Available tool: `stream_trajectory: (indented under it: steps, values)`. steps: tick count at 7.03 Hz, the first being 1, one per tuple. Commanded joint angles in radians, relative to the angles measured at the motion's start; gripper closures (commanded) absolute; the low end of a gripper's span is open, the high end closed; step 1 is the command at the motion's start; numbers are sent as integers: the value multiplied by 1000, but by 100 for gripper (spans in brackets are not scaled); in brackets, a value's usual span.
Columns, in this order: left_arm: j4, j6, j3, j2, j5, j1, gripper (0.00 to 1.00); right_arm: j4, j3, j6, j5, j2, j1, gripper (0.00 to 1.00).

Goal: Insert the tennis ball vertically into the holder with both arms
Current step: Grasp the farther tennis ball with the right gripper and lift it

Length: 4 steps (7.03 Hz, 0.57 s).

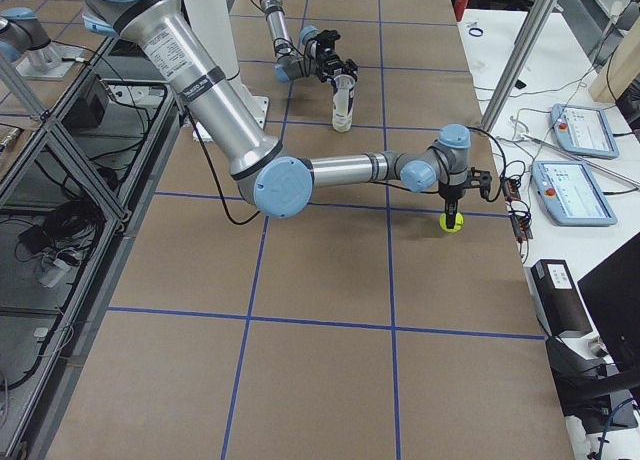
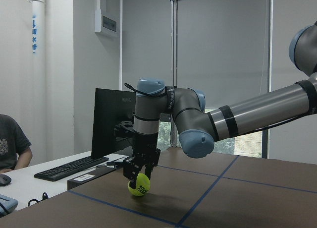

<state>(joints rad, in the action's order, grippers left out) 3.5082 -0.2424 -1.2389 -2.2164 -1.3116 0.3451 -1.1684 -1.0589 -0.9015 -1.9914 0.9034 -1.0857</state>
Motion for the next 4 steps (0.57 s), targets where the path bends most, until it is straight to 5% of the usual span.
stream_trajectory:
  steps: [1, 2, 4]
  values:
    - [0, 0, 1, 0, 0, 0, 13, -374, -407, -93, -24, 37, 22, 100]
    - [0, 0, 4, 1, 0, 0, 13, -445, -585, -281, -58, 58, 77, 100]
    - [0, 0, 4, 1, 0, 0, 13, -499, -799, -643, -72, 46, 218, 100]
